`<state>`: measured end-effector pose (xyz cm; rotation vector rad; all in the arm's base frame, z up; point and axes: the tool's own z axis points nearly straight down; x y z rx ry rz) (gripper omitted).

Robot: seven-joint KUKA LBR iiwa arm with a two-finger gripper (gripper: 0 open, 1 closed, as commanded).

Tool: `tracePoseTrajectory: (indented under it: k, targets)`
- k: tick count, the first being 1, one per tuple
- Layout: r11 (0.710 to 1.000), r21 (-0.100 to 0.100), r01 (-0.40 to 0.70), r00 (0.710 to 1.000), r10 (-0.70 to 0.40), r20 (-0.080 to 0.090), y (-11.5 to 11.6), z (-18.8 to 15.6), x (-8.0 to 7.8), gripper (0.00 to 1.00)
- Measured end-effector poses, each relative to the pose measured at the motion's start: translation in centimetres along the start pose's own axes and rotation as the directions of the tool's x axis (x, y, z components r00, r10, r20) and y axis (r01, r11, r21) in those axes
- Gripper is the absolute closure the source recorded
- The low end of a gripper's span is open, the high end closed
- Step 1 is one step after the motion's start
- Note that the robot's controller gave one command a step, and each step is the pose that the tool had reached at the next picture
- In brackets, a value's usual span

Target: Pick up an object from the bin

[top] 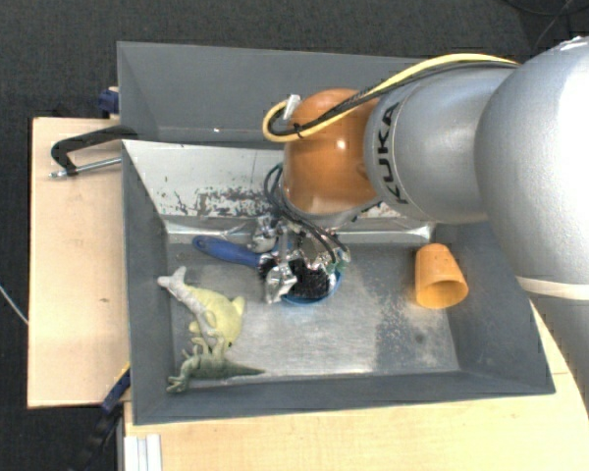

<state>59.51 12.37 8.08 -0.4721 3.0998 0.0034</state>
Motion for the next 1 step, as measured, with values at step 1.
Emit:
tracePoseTrajectory:
  k: [1]
  targets:
    - [1.0, 0.001, 0.028, 1.0, -0.028, 0.007, 1.56, -14.5, 0.88, 1.0]
